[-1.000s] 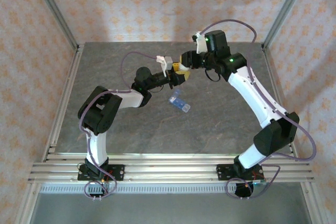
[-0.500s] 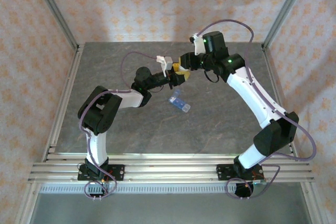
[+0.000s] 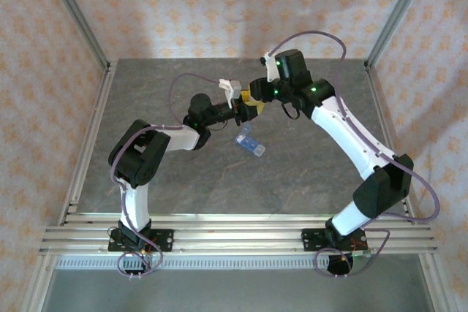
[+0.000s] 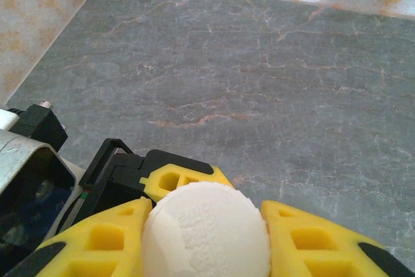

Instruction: Sort the pills into containers

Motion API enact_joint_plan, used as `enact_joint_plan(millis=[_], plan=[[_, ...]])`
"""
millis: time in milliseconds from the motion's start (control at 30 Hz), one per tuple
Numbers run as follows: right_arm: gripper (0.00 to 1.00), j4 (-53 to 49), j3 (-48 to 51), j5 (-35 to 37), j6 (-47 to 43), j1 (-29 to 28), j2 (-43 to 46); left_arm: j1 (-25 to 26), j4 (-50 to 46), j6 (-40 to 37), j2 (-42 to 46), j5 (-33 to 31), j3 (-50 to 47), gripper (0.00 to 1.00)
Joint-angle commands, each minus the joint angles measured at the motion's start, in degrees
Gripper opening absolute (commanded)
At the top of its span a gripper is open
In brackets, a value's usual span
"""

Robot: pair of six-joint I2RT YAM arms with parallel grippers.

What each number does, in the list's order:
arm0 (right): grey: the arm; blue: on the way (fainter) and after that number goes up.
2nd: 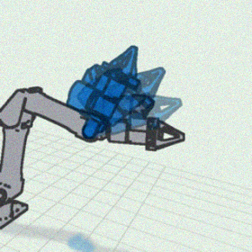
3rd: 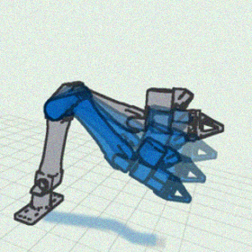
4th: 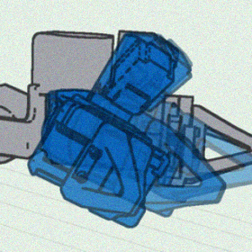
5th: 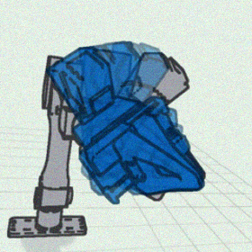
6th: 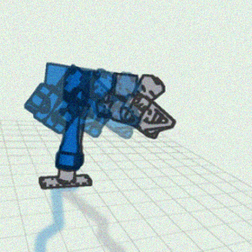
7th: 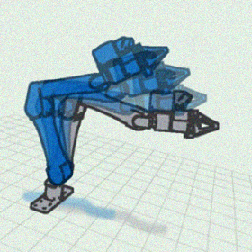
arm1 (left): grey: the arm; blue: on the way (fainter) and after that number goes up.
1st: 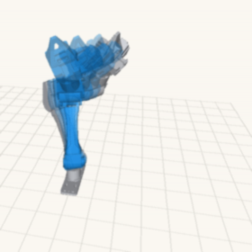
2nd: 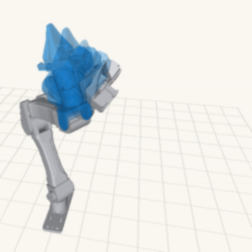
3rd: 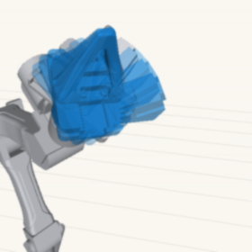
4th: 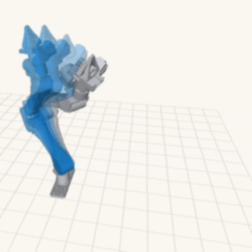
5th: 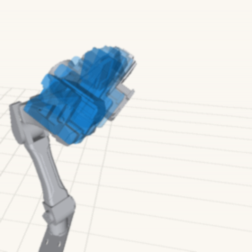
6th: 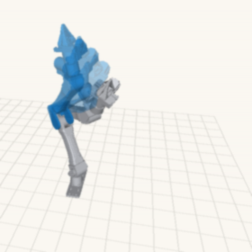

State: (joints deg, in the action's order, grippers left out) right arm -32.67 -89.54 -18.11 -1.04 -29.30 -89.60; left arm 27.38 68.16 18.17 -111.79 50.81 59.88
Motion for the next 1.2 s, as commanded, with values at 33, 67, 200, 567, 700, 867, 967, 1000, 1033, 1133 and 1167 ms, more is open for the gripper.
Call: enact_joint_plan(millis=[33, 67, 200, 567, 700, 867, 967, 1000, 1033, 1133, 1167], plan=[[0.24, -4.1, 4.0, 2.3, 2.8, -2.5, 0.8, 0.6, 4.8, 0.0, 6.1, -3.0, -0.7, 0.0], [0.25, -4.0, 4.3, 2.9, 3.5, -2.9, 1.0, 0.8, 4.8, -0.2, 6.5, -3.4, -1.2, 0.0], [0.29, -3.6, 5.4, 4.6, 6.1, -3.3, 1.9, 1.0, 4.8, -0.7, 6.9, -4.0, -2.3, 0.0], [0.47, -3.5, 3.4, 6.6, 7.9, -3.4, 1.6, 0.9, 4.8, -1.3, 6.5, -5.0, -3.0, 0.0], [0.54, -3.9, 2.7, 7.1, 8.4, -3.3, 1.8, 0.9, 4.8, -1.3, 6.2, -4.9, -2.8, 0.0], [0.66, -5.6, 1.3, 8.2, 7.9, -3.4, 1.7, 0.7, 4.7, -1.3, 5.7, -5.0, -2.3, 0.0], [0.71, -6.5, 1.0, 8.7, 7.4, -3.3, 2.2, 0.4, 4.7, -1.3, 5.6, -4.8, -2.2, 0.0], [0.72, -6.9, 0.9, 8.7, 7.2, -3.3, 2.4, 0.4, 4.8, -1.3, 5.5, -4.8, -2.1, 0.0], [0.73, -7.3, 0.8, 8.5, 6.8, -3.3, 2.7, 0.3, 4.8, -1.2, 5.4, -4.7, -2.1, 0.0], [0.77, -8.2, 0.6, 6.7, 5.6, -3.1, 3.6, 0.1, 4.8, -1.3, 5.4, -4.7, -2.0, 0.0], [0.77, -8.6, 0.4, 5.8, 5.3, -3.0, 3.9, 0.0, 4.8, -1.3, 5.4, -4.6, -1.9, 0.0]])
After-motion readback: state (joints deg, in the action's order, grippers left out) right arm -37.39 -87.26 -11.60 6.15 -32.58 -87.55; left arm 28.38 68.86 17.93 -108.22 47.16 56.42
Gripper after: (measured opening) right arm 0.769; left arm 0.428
